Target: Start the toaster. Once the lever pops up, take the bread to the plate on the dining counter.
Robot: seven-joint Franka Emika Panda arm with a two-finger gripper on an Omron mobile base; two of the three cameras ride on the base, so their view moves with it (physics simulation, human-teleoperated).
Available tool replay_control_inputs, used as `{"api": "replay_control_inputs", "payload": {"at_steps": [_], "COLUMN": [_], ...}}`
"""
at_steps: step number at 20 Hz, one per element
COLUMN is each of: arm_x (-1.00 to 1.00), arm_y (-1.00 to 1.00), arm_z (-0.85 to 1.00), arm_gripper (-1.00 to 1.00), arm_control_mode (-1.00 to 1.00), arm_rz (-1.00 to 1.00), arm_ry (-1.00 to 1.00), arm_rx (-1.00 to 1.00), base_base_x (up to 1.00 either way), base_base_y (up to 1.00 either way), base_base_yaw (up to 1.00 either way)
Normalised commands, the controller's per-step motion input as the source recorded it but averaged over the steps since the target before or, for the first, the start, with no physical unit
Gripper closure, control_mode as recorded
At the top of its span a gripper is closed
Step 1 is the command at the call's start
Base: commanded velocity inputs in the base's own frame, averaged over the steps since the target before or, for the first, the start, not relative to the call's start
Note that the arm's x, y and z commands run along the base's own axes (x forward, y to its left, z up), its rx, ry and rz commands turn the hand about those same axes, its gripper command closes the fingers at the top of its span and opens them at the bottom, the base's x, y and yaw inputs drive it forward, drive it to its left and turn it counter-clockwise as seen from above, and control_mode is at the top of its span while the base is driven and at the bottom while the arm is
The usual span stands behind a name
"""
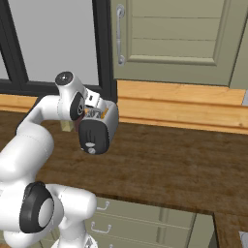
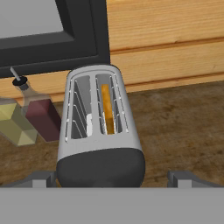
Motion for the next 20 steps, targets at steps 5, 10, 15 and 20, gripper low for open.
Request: {"api": "replay_control_inputs", "payload": {"at_steps": [5, 10, 15, 20], "arm_x": [0.0, 0.0, 0.0, 0.0], "arm_y": [0.0, 0.0, 0.0, 0.0], "arm_z": [0.0, 0.0, 0.0, 0.0], "arm_gripper": [-1.0, -1.0, -1.0, -1.0], "arm_control_mode": [-1.0, -1.0, -1.0, -1.0], "arm_rz": [0.0, 0.0, 0.0, 0.0], "arm_ry": [0.0, 0.0, 0.0, 0.0], "arm_rx": [0.0, 0.0, 0.0, 0.0], "base_base_x": [0.0, 0.0, 0.0, 0.0], "base_base_y": [0.0, 0.0, 0.0, 0.0], "base_base_yaw": [0.0, 0.0, 0.0, 0.0]}}
